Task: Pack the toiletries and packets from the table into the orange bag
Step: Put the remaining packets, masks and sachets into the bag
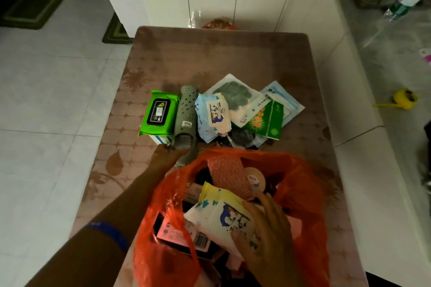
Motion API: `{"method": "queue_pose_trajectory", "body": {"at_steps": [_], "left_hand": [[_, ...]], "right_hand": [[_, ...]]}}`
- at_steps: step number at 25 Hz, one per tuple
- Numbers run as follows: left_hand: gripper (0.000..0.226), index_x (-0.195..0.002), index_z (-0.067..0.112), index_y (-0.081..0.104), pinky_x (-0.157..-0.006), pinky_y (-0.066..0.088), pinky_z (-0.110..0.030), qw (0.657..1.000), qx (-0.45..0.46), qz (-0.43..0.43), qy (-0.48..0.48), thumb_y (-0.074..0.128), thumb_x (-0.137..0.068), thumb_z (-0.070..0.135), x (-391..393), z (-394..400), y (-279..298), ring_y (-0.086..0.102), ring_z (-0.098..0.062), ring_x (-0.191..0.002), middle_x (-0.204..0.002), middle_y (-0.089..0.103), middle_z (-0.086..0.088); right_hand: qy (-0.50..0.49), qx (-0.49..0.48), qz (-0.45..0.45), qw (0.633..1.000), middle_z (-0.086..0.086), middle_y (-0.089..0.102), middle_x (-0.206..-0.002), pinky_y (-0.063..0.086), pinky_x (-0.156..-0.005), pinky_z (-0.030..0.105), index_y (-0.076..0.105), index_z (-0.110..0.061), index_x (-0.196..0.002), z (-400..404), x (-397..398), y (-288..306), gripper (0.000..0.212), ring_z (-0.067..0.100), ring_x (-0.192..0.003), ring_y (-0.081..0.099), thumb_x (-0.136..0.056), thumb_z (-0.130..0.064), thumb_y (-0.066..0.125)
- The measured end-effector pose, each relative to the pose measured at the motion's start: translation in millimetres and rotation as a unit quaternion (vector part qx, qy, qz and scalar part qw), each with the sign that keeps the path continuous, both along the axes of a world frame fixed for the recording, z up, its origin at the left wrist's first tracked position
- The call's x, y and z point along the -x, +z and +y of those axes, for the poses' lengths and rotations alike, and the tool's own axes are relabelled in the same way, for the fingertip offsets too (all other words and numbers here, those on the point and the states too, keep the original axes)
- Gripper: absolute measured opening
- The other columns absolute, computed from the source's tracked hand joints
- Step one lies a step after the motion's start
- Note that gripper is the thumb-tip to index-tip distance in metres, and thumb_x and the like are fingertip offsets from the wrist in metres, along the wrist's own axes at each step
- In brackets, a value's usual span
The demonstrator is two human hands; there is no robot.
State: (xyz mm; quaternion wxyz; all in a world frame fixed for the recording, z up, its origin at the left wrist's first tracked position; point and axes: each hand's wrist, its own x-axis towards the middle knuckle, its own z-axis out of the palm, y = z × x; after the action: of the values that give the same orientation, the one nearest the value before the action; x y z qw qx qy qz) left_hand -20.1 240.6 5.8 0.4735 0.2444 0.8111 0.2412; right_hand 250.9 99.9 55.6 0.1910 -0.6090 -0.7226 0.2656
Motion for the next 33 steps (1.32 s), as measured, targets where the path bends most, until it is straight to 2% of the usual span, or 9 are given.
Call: {"method": "queue_pose_trajectory", "body": {"at_steps": [5, 10, 15, 19, 22, 25, 29, 31, 33], "left_hand": [[0.106, -0.133, 0.001, 0.047, -0.088, 0.052, -0.043, 0.996, 0.054, -0.072, 0.023, 0.084, -0.051, 0.058, -4, 26, -22, 0.058, -0.035, -0.112, -0.133, 0.055, -0.02], [0.052, -0.097, 0.001, 0.069, -0.042, 0.045, -0.016, 0.999, -0.019, -0.026, 0.036, 0.082, -0.066, 0.04, -1, 0, 21, 0.061, -0.011, -0.055, -0.095, 0.07, -0.017], [0.091, -0.118, 0.013, 0.052, -0.061, 0.051, -0.029, 0.995, -0.083, -0.043, 0.02, 0.087, -0.042, 0.05, 29, -86, 96, 0.065, -0.02, -0.079, -0.095, 0.063, -0.002], [0.097, -0.112, 0.03, 0.056, -0.054, 0.055, -0.028, 0.979, -0.139, -0.029, -0.145, 0.08, -0.028, 0.072, 43, -118, 168, 0.068, -0.019, -0.081, -0.099, 0.067, 0.004], [0.079, -0.114, 0.032, 0.056, -0.061, 0.056, -0.02, 0.92, -0.179, -0.06, -0.345, 0.083, -0.044, 0.058, 27, -128, 205, 0.069, -0.011, -0.085, -0.102, 0.068, 0.013], [0.068, -0.117, 0.036, 0.053, -0.071, 0.056, -0.019, 0.885, -0.223, -0.074, -0.402, 0.076, -0.057, 0.056, 1, -135, 210, 0.067, -0.004, -0.092, -0.105, 0.067, 0.017], [0.054, -0.126, 0.042, 0.048, -0.068, 0.054, -0.014, 0.927, -0.308, -0.114, -0.184, 0.055, -0.076, 0.06, -17, -168, 188, 0.063, 0.002, -0.096, -0.108, 0.063, 0.021], [0.057, -0.128, 0.043, 0.044, -0.075, 0.052, -0.016, 0.93, -0.287, -0.025, -0.229, 0.056, -0.075, 0.063, -30, -190, 172, 0.059, 0.005, -0.101, -0.11, 0.062, 0.024], [0.073, -0.14, 0.041, 0.033, -0.103, 0.037, -0.028, 0.871, -0.18, 0.156, -0.43, 0.058, -0.075, 0.065, -47, -206, 145, 0.042, -0.002, -0.127, -0.139, 0.047, 0.02]], "right_hand": [[-0.043, 0.005, -0.004, 0.999, -0.01, 0.042, -0.144, 0.03, -0.1, 0.035, 0.061, -0.032, -0.119, 1, -20, 1, 0.047, 0.01, -0.134, 0.033, -0.081, -0.056, 0.051], [-0.058, -0.004, 0.036, 0.998, -0.013, 0.05, -0.13, 0.044, -0.088, 0.034, 0.065, -0.025, -0.111, -13, -31, -1, 0.04, 0.004, -0.116, 0.044, -0.079, -0.046, 0.055], [-0.058, -0.008, 0.073, 0.996, -0.037, 0.043, -0.13, 0.052, -0.088, 0.04, 0.05, -0.056, -0.114, -3, -33, 30, 0.039, -0.002, -0.114, 0.049, -0.079, -0.042, 0.062], [0.047, -0.101, 0.073, 0.991, -0.028, 0.027, -0.149, 0.036, -0.107, 0.034, 0.028, -0.045, -0.141, 19, -5, 89, 0.079, 0.001, -0.137, 0.03, -0.075, -0.03, 0.07], [0.205, -0.255, -0.128, 0.936, 0.007, 0.024, -0.156, 0.015, -0.116, 0.054, 0.026, -0.022, -0.147, 39, 29, 125, 0.087, 0.029, -0.145, 0.016, -0.074, -0.04, 0.071], [0.271, -0.233, -0.195, 0.913, 0.007, 0.048, -0.14, 0.024, -0.111, 0.059, 0.039, -0.021, -0.138, 51, 42, 132, 0.082, 0.03, -0.134, 0.037, -0.067, -0.041, 0.076], [0.03, -0.046, 0.05, 0.997, -0.018, 0.058, -0.116, 0.052, -0.082, 0.025, 0.049, -0.034, -0.123, 27, 11, 123, 0.074, 0.0, -0.104, 0.055, -0.06, -0.035, 0.089], [-0.16, 0.036, 0.323, 0.932, -0.021, 0.063, -0.101, 0.054, -0.069, 0.017, 0.055, -0.041, -0.11, 6, -10, 125, 0.071, 0.001, -0.096, 0.06, -0.049, -0.032, 0.09], [-0.232, 0.04, 0.546, 0.804, -0.015, 0.072, -0.094, 0.057, -0.067, 0.021, 0.064, -0.033, -0.102, -10, -26, 121, 0.046, 0.009, -0.092, 0.068, -0.061, -0.021, 0.082]]}}
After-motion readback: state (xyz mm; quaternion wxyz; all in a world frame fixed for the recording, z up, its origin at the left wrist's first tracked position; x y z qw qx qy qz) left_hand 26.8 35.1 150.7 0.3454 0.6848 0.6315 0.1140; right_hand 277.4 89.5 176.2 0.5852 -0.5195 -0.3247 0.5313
